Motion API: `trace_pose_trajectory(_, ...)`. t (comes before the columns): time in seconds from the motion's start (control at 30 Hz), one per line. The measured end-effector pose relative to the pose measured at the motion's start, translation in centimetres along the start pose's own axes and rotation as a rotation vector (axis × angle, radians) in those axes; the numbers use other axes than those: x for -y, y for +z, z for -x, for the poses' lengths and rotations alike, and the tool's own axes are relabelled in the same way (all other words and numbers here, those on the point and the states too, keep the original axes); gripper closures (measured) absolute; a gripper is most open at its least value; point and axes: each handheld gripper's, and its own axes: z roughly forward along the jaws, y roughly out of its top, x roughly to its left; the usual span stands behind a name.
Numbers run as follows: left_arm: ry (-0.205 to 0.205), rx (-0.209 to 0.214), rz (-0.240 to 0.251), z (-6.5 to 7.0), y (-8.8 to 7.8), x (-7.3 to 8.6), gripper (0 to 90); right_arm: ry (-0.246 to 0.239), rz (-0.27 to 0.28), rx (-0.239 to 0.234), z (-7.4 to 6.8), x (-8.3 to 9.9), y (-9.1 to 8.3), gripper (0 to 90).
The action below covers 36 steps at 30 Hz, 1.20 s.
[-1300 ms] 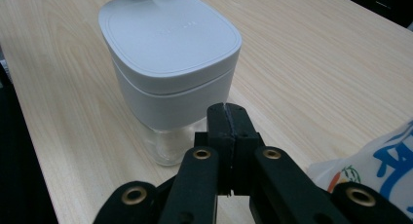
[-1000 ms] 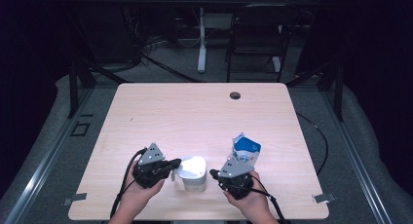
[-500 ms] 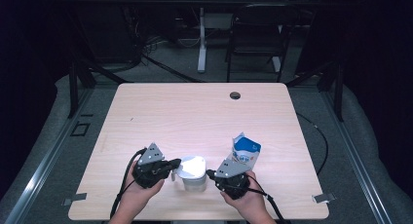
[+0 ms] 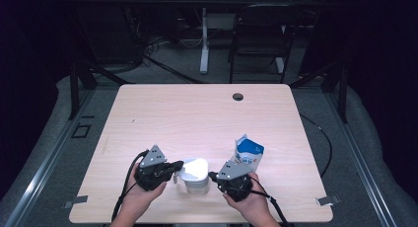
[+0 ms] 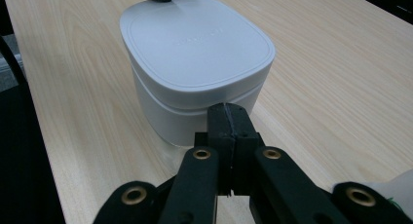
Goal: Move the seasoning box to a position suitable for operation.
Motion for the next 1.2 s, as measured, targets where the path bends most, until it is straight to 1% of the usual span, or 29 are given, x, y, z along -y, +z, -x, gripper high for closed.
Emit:
trace_pose_trajectory(0.23,-0.001,-0.003,0.001,-0.1,0.0,0.0,90.0,0.001,0.000,-0.002,-0.1,-0.1,0.0,90.0)
trace_pose_trajectory(0.37,-0.006,0.002,0.001,-0.2,0.0,0.1,90.0,0.001,0.019,-0.009,-0.1,-0.5,-0.2,90.0)
trace_pose_trajectory(0.47,-0.007,0.001,0.000,-0.2,-0.1,0.1,90.0,-0.008,0.017,-0.007,-0.2,-0.8,-0.2,90.0)
trace_pose_trajectory(0.6,-0.002,-0.005,-0.001,-0.1,-0.1,0.1,90.0,-0.005,0.022,-0.006,-0.2,-0.9,-0.2,90.0)
trace_pose_trajectory(0.73,-0.003,-0.014,-0.004,-0.1,-0.1,0.1,90.0,-0.008,0.015,-0.008,-0.2,-1.0,-0.2,90.0)
trace_pose_trajectory(0.93,-0.006,-0.021,-0.005,-0.2,-0.2,0.1,87.7,-0.005,0.017,-0.011,-0.1,-1.0,-0.1,90.0)
trace_pose_trajectory(1.07,-0.017,-0.022,0.006,-0.4,-0.5,0.1,85.9,-0.003,0.020,-0.010,-0.1,-1.0,-0.1,90.0)
trace_pose_trajectory(1.1,-0.024,-0.021,0.017,-0.4,-0.6,0.1,85.1,-0.002,0.021,-0.011,-0.1,-1.0,-0.1,90.0)
trace_pose_trajectory(1.13,-0.025,-0.019,0.021,-0.5,-0.7,0.0,84.4,-0.003,0.019,-0.012,-0.1,-1.1,-0.2,90.0)
trace_pose_trajectory(1.2,-0.038,-0.021,0.031,-0.7,-0.9,0.1,82.5,-0.004,0.020,-0.013,-0.1,-1.2,-0.2,90.0)
